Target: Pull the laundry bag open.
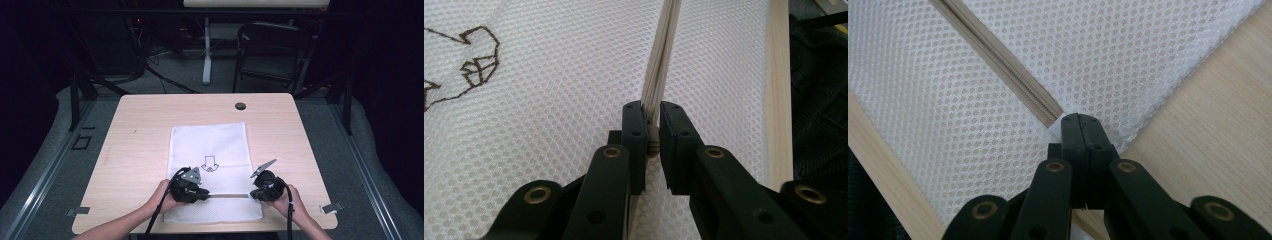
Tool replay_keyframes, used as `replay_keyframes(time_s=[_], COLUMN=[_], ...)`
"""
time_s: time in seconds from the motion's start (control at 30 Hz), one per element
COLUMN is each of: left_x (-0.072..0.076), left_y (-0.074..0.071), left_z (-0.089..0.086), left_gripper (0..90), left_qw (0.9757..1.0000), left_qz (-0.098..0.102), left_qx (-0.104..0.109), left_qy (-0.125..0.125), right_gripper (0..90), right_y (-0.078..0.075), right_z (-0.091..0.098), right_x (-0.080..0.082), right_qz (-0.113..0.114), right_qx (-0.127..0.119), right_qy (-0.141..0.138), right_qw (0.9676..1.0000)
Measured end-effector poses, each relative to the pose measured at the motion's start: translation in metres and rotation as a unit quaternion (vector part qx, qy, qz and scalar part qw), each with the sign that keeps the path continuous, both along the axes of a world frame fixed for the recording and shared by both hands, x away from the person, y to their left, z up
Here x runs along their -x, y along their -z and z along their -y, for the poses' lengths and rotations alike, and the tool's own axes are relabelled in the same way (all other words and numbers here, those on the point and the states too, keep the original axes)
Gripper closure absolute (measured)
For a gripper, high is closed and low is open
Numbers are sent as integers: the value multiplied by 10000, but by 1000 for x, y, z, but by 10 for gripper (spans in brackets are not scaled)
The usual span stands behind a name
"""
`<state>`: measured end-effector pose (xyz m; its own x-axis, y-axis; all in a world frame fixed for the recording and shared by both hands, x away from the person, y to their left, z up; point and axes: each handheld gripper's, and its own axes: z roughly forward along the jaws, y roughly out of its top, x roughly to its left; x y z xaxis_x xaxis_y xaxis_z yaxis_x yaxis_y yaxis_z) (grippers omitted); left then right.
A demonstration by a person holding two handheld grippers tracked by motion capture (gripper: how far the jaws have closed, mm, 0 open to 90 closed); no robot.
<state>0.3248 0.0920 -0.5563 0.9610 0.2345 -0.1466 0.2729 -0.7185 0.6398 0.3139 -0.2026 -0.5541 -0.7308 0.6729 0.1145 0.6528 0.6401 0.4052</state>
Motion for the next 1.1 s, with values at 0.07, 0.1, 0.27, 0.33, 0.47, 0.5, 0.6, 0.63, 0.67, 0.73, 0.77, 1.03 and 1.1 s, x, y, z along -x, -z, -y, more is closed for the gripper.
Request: replay_keyframes(time_s=[0.07,0.1,0.27,0.33,0.47,0.5,0.6,0.63,0.67,0.73,0.77,1.03,1.1], left_x=[0,-1,-2,-2,-3,-3,-6,-6,-6,-6,-6,-6,-6], left_y=[0,0,1,0,0,1,2,2,3,5,5,5,5], left_z=[-2,-3,-6,-6,-7,-6,-5,-3,-2,2,4,11,11], left_gripper=[822,822,822,821,821,821,821,821,820,820,820,820,820], left_qw=[10000,10000,10000,10000,9999,10000,9999,9999,9999,9999,9998,9998,9998], left_qz=[16,13,-8,-18,6,-27,-69,-57,-62,-77,-58,-84,-84], left_qx=[-52,-63,-64,-73,-120,-55,-80,-120,-123,-123,-162,-153,-155], left_qy=[11,7,-20,33,-22,-18,-18,-30,-11,32,45,100,94], right_gripper=[900,900,900,900,900,900,900,900,900,900,900,900,900], right_y=[0,0,0,0,0,0,-1,-2,-2,-3,-4,-7,-3], right_z=[0,0,0,-1,-1,-1,-2,-2,-3,-2,-1,-9,-13], right_x=[0,0,0,1,2,2,3,3,3,3,3,-2,-2], right_qz=[0,-10,-12,12,4,2,-12,11,-2,-66,-109,124,128], right_qx=[12,2,-4,-10,-39,-35,127,239,254,288,309,81,18], right_qy=[-8,-18,-1,37,61,59,5,-19,-32,-20,8,-23,-121], right_qw=[10000,10000,10000,10000,10000,10000,9999,9997,9997,9996,9995,9999,9998])
